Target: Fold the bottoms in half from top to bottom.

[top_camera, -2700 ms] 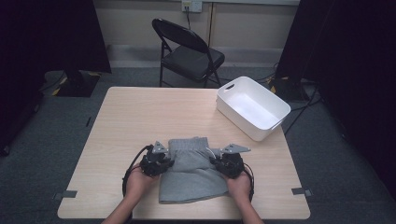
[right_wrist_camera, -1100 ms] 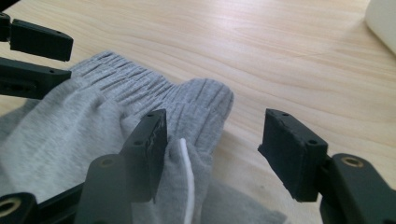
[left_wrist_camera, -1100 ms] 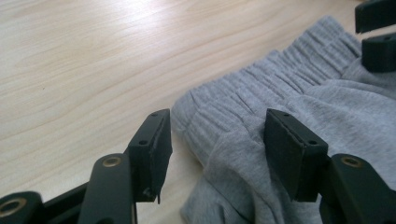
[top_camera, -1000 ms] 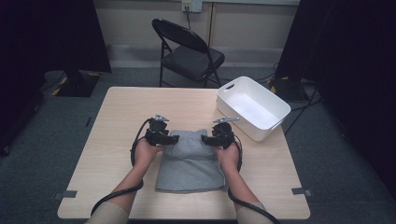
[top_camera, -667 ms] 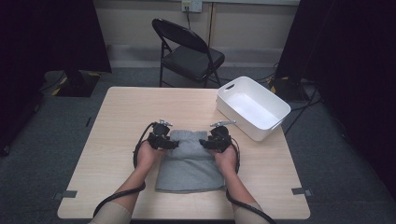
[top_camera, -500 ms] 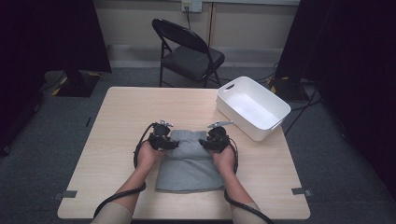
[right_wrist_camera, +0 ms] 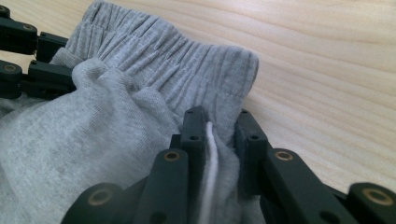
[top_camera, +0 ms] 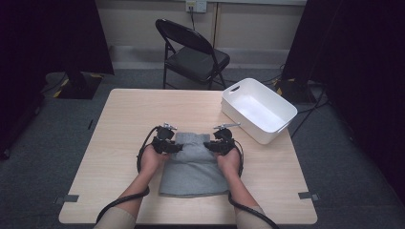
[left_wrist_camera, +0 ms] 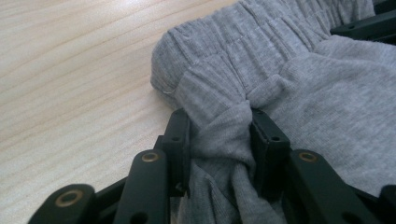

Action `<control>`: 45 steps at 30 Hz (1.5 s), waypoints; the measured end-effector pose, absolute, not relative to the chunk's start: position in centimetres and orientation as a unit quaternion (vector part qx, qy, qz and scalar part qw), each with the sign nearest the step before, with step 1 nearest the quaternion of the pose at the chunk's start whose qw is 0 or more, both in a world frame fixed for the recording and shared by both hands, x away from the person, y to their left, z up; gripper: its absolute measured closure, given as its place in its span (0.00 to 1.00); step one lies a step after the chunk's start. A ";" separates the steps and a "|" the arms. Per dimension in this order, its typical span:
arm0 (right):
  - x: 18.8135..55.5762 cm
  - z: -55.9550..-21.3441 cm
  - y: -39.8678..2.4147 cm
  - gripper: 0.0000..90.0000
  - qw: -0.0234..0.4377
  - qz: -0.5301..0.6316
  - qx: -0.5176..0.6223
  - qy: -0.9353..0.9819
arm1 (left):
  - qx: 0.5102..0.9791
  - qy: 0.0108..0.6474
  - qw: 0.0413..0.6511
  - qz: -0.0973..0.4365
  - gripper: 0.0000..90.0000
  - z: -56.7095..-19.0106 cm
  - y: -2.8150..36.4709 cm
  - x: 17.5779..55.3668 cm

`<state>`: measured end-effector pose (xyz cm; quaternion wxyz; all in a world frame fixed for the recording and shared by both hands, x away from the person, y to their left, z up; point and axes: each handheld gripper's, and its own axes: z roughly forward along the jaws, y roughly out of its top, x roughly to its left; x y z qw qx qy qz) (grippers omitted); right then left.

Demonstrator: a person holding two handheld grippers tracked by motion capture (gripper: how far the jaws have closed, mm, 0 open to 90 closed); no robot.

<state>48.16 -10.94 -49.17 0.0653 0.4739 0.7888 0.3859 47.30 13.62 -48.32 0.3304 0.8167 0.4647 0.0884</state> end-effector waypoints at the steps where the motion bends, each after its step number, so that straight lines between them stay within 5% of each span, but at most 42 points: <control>1: 48.1 -49.1 -10.9 0.87 0.071 0.383 0.467 0.793 | 0.814 0.465 0.334 0.092 0.75 -48.3 13.6 47.2; 9: 47.9 -48.8 -11.1 0.88 0.080 0.399 0.466 0.786 | 0.808 0.467 0.345 0.097 0.83 -47.4 13.6 47.0; 28: 44.6 -44.2 -11.8 0.88 0.137 0.441 0.396 0.794 | 0.812 0.407 0.404 0.113 0.83 -42.8 14.8 43.4; 45: 37.3 -46.2 -12.6 0.86 0.143 0.441 0.354 0.812 | 0.838 0.376 0.384 0.092 0.82 -45.8 15.2 37.8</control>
